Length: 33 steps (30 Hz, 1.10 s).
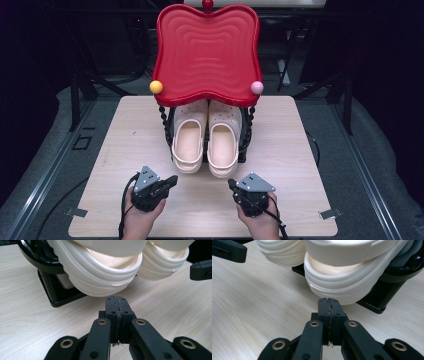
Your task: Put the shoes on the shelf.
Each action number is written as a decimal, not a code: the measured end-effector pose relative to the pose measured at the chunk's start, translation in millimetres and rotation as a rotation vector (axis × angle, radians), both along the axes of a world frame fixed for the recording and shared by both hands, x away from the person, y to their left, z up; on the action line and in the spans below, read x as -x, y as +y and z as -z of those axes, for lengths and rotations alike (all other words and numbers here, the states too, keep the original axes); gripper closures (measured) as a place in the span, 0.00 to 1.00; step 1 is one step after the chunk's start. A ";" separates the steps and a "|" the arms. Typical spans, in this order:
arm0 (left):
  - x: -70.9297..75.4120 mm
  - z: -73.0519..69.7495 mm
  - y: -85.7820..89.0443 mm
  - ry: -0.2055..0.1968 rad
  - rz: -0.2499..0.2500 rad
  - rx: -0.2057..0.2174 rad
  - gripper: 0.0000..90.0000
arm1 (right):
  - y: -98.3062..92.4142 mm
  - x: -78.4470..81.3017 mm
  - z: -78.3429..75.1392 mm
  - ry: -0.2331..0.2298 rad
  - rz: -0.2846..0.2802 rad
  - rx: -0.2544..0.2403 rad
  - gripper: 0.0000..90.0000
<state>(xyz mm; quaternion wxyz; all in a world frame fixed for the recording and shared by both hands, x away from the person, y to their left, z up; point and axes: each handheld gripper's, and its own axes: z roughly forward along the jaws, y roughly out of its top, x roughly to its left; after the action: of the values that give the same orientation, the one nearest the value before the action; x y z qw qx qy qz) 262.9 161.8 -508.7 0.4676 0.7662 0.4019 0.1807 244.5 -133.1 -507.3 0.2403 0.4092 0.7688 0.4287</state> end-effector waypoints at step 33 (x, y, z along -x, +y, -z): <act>-13.9 4.4 -14.2 0.018 -0.009 -0.005 1.00 | 10.7 -12.8 9.2 -0.006 -0.001 0.014 1.00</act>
<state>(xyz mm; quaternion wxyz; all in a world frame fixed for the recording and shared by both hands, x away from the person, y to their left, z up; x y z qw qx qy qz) 276.8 147.6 -513.1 0.4612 0.7671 0.4093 0.1770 257.3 -122.4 -516.5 0.2451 0.4058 0.7713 0.4246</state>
